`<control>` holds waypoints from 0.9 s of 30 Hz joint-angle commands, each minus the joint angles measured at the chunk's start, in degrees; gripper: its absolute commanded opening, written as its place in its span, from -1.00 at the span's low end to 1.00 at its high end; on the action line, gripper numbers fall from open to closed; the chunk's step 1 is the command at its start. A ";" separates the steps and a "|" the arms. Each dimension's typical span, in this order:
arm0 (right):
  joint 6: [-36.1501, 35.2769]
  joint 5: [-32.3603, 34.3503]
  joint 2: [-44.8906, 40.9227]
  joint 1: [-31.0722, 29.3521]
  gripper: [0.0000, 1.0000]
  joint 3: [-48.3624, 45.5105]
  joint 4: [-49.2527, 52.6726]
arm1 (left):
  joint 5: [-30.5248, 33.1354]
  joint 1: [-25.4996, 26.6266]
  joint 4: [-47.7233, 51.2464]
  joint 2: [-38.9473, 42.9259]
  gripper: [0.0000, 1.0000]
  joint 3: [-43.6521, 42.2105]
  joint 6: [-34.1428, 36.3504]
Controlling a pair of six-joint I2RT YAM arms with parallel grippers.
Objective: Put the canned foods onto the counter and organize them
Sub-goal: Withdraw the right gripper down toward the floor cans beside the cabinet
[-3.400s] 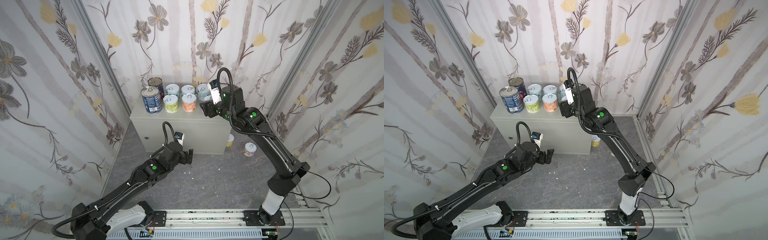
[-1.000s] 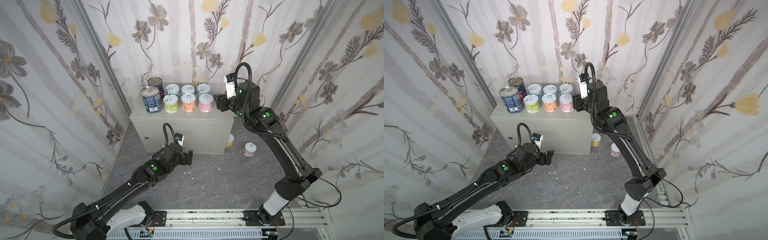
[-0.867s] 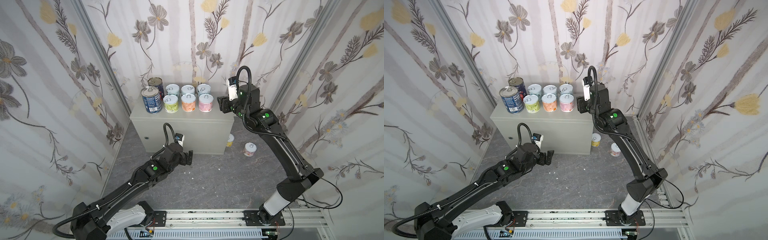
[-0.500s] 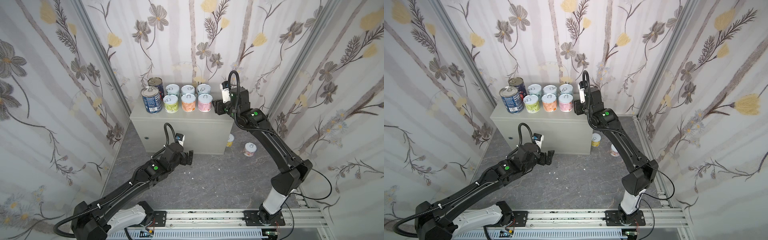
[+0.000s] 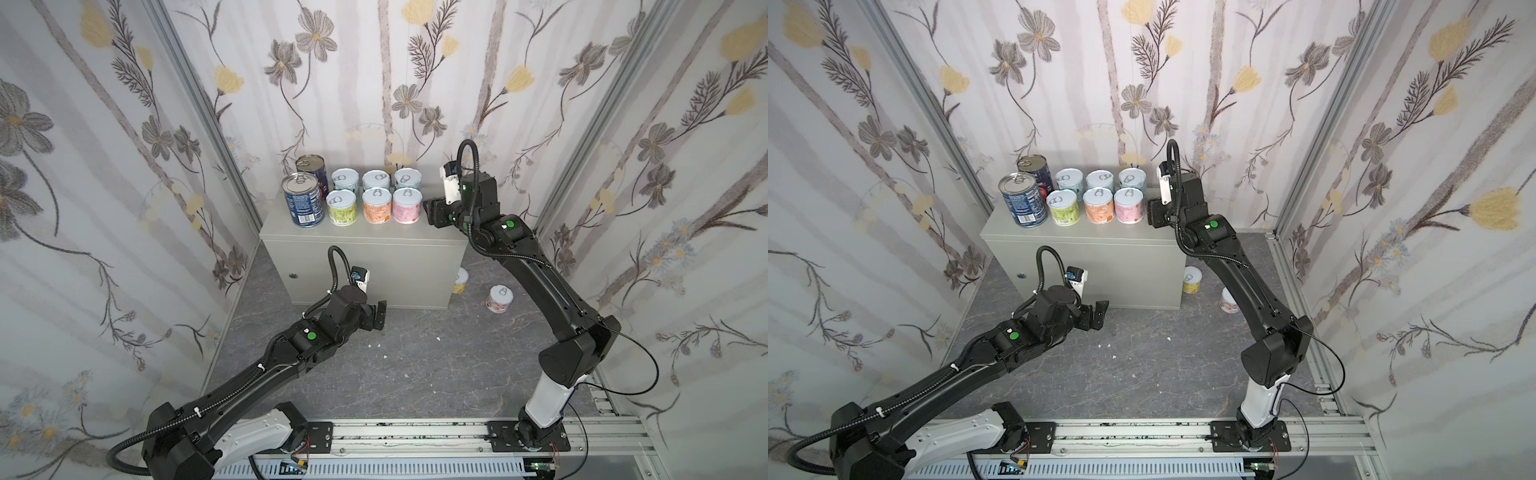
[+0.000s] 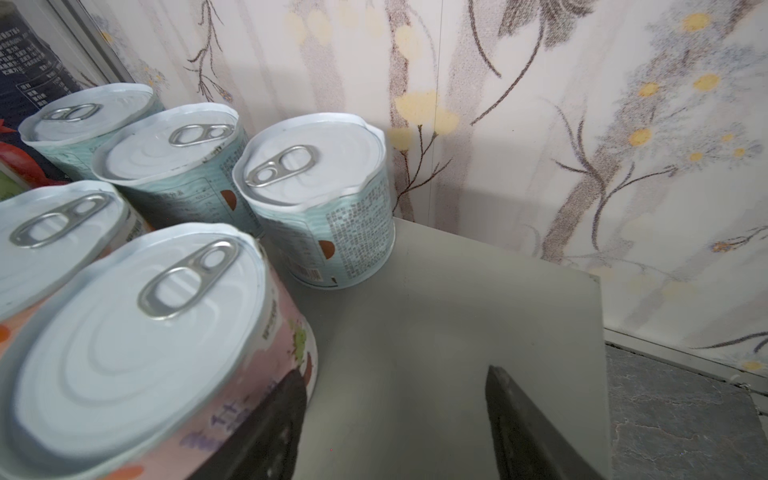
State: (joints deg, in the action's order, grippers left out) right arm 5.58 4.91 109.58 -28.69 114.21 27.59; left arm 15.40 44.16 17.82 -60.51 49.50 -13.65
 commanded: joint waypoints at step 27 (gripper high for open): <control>14.99 6.00 -23.67 24.73 0.99 -54.20 -19.97 | -1.11 -0.04 -1.56 -1.53 1.00 0.23 -0.02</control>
State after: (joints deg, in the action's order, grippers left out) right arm 17.74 9.34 83.90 -4.45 60.97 11.70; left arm 14.57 44.16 17.78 -61.87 49.50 -13.65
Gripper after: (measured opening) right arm 0.996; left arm 0.997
